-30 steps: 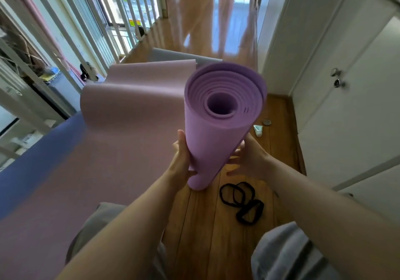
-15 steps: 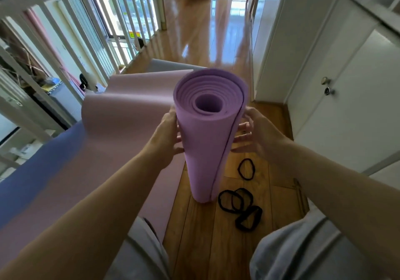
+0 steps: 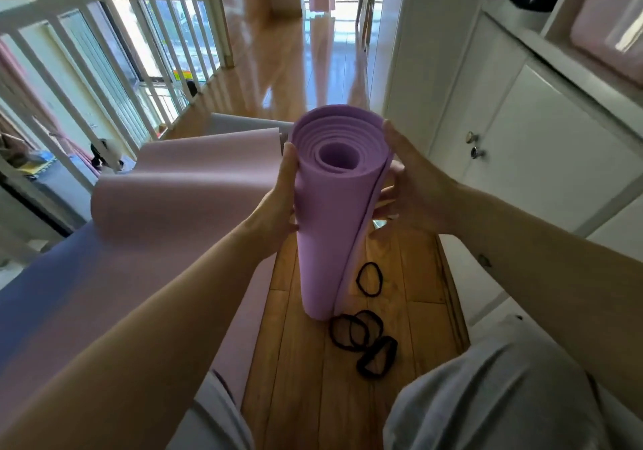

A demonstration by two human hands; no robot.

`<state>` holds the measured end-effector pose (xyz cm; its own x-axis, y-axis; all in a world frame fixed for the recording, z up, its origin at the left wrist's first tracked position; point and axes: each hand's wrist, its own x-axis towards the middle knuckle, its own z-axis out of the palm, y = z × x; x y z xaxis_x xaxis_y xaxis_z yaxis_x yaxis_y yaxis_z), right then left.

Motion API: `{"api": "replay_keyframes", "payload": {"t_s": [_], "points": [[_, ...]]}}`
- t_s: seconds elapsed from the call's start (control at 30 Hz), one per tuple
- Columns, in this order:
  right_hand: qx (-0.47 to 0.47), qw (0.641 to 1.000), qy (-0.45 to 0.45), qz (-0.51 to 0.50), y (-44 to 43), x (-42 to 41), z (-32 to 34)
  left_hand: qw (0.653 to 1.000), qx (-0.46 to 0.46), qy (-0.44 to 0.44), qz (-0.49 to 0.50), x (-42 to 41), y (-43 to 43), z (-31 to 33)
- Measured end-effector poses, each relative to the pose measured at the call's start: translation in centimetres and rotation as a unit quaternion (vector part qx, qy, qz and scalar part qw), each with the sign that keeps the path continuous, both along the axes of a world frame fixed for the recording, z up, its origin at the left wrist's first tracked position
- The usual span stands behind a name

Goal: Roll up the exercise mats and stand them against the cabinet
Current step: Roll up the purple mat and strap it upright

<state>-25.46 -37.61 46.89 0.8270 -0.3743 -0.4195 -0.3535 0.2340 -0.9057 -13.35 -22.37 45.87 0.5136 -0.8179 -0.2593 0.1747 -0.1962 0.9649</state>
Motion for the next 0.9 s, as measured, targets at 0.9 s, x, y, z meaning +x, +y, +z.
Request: {"api": "replay_keyframes", "payload": {"t_s": [0.9], "points": [[-0.143,0.985,0.071,-0.060,-1.1,-1.7,1.3,0.995,0.088,-0.026,-0.035,0.4,-4.6,2.8]]}}
